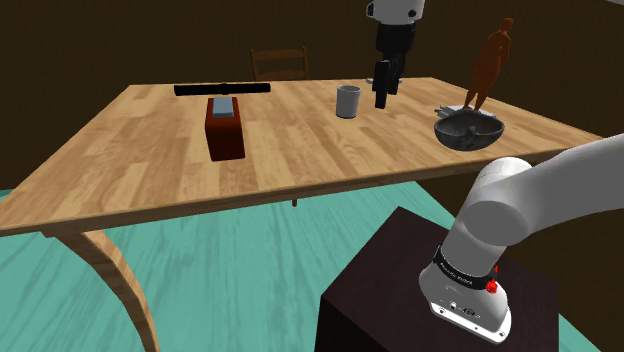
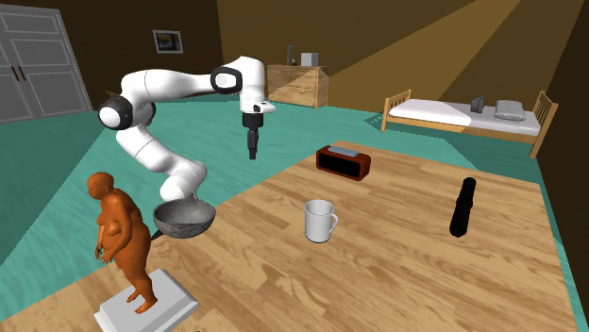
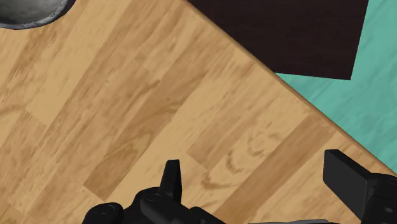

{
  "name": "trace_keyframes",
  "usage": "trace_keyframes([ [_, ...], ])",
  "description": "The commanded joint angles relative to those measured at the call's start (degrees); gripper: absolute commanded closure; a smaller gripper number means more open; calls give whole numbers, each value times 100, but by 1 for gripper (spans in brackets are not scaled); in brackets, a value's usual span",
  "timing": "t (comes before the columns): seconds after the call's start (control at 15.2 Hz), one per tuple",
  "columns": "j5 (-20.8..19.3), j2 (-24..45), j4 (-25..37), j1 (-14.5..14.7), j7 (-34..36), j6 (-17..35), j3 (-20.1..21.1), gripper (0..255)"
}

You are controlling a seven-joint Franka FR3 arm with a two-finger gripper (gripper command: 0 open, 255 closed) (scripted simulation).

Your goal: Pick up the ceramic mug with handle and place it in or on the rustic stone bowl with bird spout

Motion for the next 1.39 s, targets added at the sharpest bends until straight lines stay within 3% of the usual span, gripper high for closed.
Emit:
trace_keyframes([
  [0.0, 0, 0, 0, 0, 0, 0, 0, 0],
  [0.66, -350, 1797, 952, -229, -853, 901, -792, 0],
  [1.32, -166, 3878, 2655, -422, -1759, 1308, -1416, 0],
])
